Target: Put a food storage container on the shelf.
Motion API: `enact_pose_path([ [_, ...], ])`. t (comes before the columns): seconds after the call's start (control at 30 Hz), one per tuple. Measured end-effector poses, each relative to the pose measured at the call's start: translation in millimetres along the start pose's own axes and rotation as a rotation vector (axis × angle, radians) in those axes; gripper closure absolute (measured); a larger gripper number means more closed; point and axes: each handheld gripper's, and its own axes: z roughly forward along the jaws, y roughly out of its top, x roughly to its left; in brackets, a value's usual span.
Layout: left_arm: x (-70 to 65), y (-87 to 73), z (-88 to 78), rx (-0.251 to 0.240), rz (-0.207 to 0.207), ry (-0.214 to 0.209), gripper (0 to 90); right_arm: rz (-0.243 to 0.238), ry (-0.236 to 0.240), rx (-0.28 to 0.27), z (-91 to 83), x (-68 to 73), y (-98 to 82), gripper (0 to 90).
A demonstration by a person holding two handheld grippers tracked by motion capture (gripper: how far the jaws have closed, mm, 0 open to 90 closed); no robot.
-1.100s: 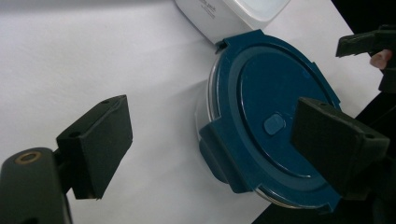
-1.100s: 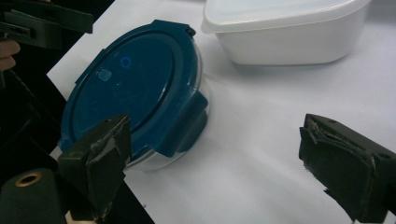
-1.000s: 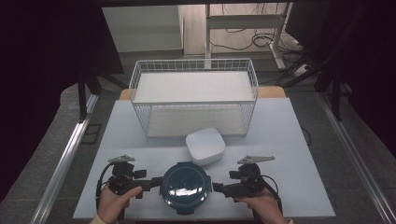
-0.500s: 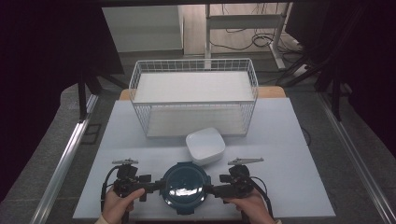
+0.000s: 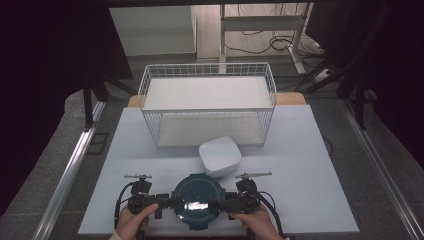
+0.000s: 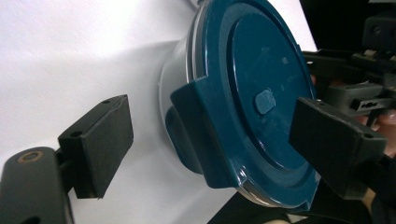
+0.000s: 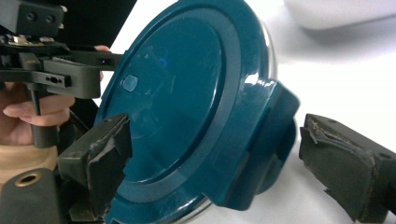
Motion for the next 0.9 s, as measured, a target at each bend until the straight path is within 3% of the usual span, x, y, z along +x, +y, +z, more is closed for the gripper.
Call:
enact_pose_path([
  [0.03,1.0,-0.9,2.4,0.006,-0.016,-0.023,14.3,0.018,0.010,0.002,2.4,-0.4,-1.0,9.2],
  [0.17,2.1,-2.5,3.6,0.011,-0.038,-0.052,14.9,0.046,0.033,-0.003,6.2,0.1,-3.5,9.5],
  [0.4,1.1,-5.2,8.5,0.025,-0.043,-0.088,21.4,0.076,0.036,-0.024,7.9,-0.3,-5.5,12.6],
  [0.47,0.0,-6.0,10.0,0.017,-0.048,-0.058,26.7,0.094,0.013,-0.032,7.3,-1.4,-6.8,18.9],
  [0.53,0.2,-6.1,9.5,0.017,-0.049,-0.053,29.5,0.105,0.015,-0.037,6.9,-2.3,-7.1,20.3],
  [0.6,1.1,-6.1,9.2,0.011,-0.067,-0.060,30.5,0.123,0.014,-0.056,1.8,-3.7,-5.9,27.4],
  [0.73,0.9,-6.4,7.8,0.001,-0.079,-0.065,33.3,0.150,0.020,-0.062,0.4,-5.3,-6.4,29.4],
  [0.9,-3.9,-7.0,4.6,-0.005,-0.062,-0.052,35.0,0.172,0.020,-0.071,-5.2,-3.1,-7.0,34.1],
])
